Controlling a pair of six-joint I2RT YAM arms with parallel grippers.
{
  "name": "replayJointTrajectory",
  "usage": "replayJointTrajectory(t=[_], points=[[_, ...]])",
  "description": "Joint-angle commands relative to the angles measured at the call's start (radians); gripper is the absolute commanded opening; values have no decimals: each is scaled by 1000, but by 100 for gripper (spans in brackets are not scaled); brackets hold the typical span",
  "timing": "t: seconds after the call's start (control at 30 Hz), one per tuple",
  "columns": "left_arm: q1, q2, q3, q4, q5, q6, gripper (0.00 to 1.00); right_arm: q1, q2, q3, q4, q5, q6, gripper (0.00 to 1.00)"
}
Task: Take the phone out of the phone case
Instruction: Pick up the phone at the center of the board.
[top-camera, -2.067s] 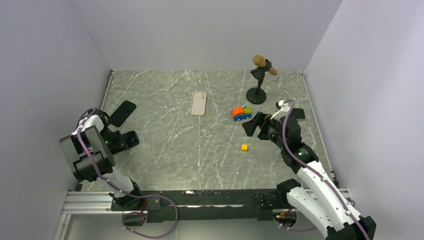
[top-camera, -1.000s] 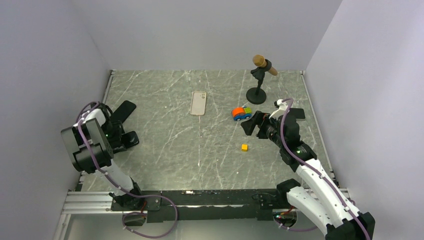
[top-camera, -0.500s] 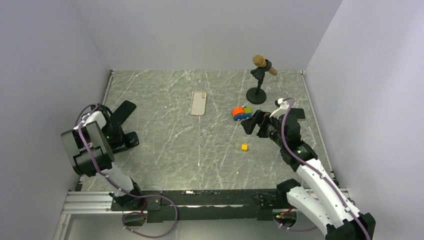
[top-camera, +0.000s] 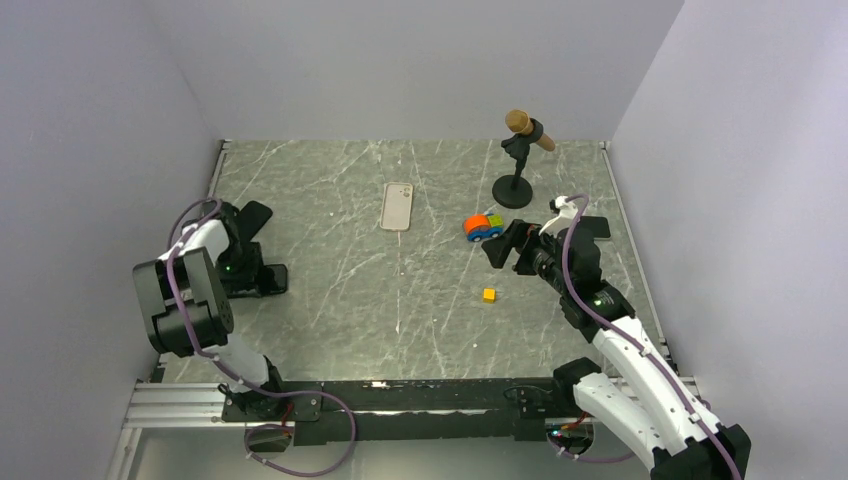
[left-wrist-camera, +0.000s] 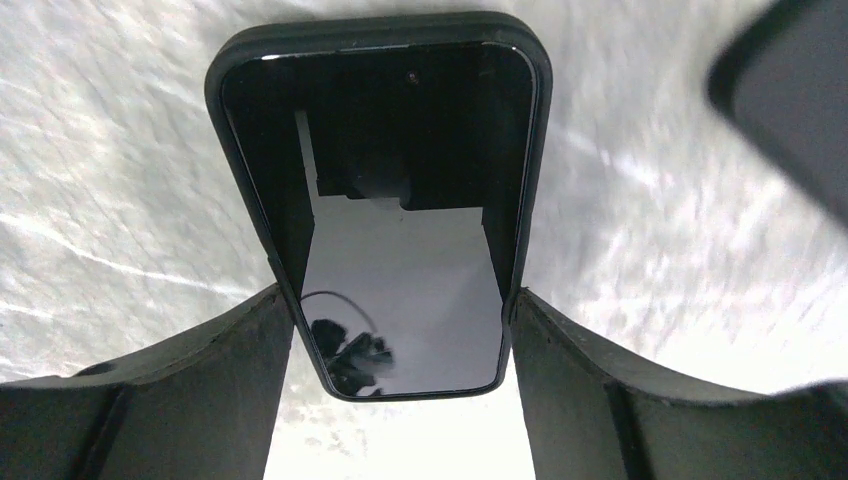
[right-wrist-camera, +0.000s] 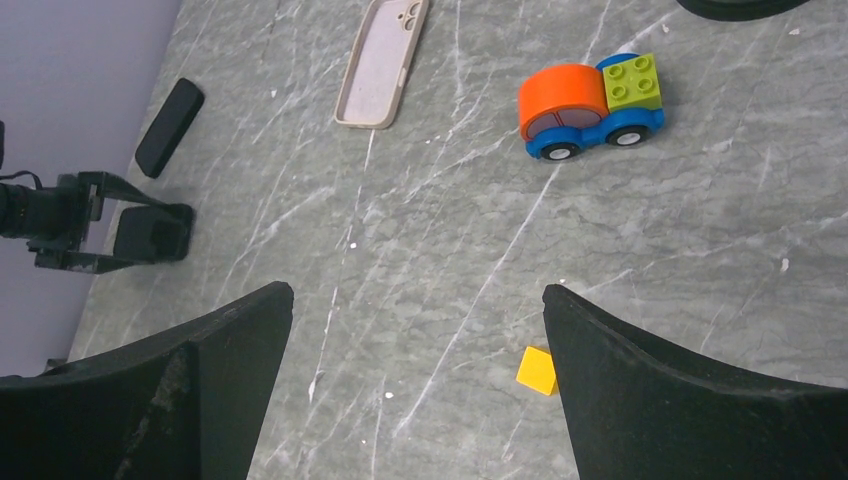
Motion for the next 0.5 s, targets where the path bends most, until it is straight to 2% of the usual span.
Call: replayJointTrajectory(t=[0.0, 0.07, 0.23, 0.37, 0.47], points=[[-95, -116, 5, 7, -44, 103, 7, 2, 10, 47, 13, 15, -2, 99], [-144, -149, -7, 8, -52, 127, 0, 2, 20, 54, 0, 21, -7, 99], [-235, -258, -96, 96, 11, 182, 0, 2, 55, 86, -55, 56, -24, 99], [-393, -336, -109, 206, 53, 268, 0, 2, 90, 83, -44, 31, -26, 99], [-534, -352, -47, 304, 93, 376, 0, 4, 157, 90, -40, -37, -7, 99]])
